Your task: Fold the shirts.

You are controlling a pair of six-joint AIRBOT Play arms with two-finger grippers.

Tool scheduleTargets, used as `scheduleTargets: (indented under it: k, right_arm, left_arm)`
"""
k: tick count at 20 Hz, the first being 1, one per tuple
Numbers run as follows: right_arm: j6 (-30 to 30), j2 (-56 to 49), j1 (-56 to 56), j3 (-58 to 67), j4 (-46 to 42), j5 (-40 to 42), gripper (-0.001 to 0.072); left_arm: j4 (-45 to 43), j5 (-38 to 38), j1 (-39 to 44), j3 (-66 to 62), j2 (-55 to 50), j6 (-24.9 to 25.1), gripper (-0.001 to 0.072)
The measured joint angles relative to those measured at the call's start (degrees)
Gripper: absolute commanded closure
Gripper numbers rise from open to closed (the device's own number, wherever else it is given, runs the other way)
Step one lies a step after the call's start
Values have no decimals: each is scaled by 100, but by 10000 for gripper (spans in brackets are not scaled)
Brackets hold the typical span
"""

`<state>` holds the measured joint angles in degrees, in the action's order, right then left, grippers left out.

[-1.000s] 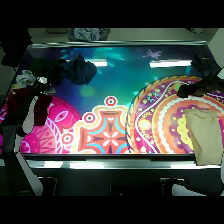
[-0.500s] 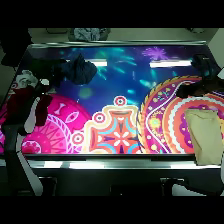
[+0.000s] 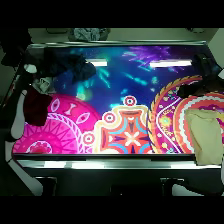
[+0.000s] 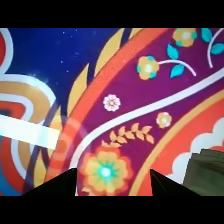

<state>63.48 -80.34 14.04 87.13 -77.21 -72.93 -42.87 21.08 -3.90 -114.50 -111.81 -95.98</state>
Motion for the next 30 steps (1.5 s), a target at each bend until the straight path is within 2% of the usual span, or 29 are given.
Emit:
scheduleTargets:
  k: [4, 7, 10, 13, 16, 20, 21, 22, 23, 27, 29, 30]
  right_arm:
    - [-199, 549, 0, 0, -39, -44, 159]
    - [-334, 1204, 0, 0, -63, -57, 160]
    - [-417, 1899, 0, 0, -92, -114, 161]
    - [-457, 2492, 0, 2, -127, -337, 161]
    - [-463, 2804, 0, 2, -136, -782, 161]
    - [-476, 2918, 0, 0, -149, -1325, 162]
    - [-476, 2916, 0, 0, -157, -1397, 162]
    - [-476, 2903, 0, 0, -168, -1440, 162]
    - [-476, 2870, 0, 0, -186, -1488, 162]
    - [-479, 2605, 0, 0, -372, -1613, 157]
    - [-479, 2374, 0, 0, -387, -1655, 108]
    - [-479, 2229, 0, 0, -358, -1670, 59]
  left_arm:
    - [-2, 667, 369, -7, 1764, 1390, 682]
    - [-17, 1145, 787, 0, 2944, 1912, 682]
    - [-90, 1493, 1220, -4, 3713, 2131, 681]
    - [-424, 2079, 1652, 98, 3989, 2208, 681]
    - [-671, 2708, 2098, 566, 3847, 2236, 680]
    - [-798, 3370, 2929, 1403, 3025, 2253, 679]
    - [-804, 3545, 3211, 1558, 2699, 2249, 561]
    - [-804, 3687, 3480, 1663, 2393, 2229, 177]
    - [-800, 3838, 3762, 1749, 2065, 2155, -7]
    - [-872, 4347, 4317, 1875, 1408, 1882, -7]
    - [-1215, 4701, 4133, 1847, 1508, 1746, -7]
    - [-1451, 4872, 3950, 1832, 1639, 1703, -7]
